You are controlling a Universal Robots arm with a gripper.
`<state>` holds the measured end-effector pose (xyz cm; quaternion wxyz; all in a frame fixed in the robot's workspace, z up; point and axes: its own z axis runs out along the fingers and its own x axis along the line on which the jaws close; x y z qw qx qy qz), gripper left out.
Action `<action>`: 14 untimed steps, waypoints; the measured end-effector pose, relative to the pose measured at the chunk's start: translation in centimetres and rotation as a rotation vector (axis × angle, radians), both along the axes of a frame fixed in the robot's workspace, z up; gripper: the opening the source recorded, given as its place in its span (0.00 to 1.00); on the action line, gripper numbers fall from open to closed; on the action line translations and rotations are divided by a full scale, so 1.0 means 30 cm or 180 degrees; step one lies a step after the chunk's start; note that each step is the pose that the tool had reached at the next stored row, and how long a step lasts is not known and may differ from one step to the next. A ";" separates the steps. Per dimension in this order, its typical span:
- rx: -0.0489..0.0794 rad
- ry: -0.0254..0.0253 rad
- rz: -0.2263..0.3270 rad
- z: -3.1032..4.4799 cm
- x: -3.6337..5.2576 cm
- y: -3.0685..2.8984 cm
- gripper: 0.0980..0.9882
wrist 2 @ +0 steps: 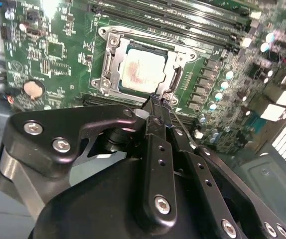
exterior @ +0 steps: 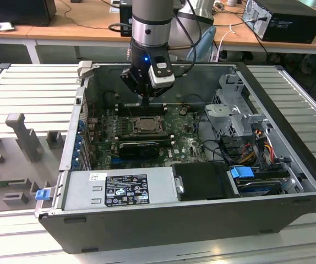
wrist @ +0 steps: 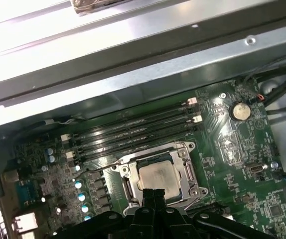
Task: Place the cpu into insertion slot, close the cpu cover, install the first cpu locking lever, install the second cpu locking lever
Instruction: 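Install the first cpu locking lever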
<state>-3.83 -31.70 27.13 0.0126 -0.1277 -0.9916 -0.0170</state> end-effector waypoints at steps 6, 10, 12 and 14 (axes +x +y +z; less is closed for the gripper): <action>0.0000 0.0000 0.0418 0.000 0.000 0.000 0.01; 0.0000 -0.0005 0.0459 0.000 -0.018 0.000 0.01; -0.0001 -0.0010 0.0464 0.000 -0.039 0.000 0.01; -0.0001 -0.0021 0.0466 -0.001 -0.073 0.000 0.01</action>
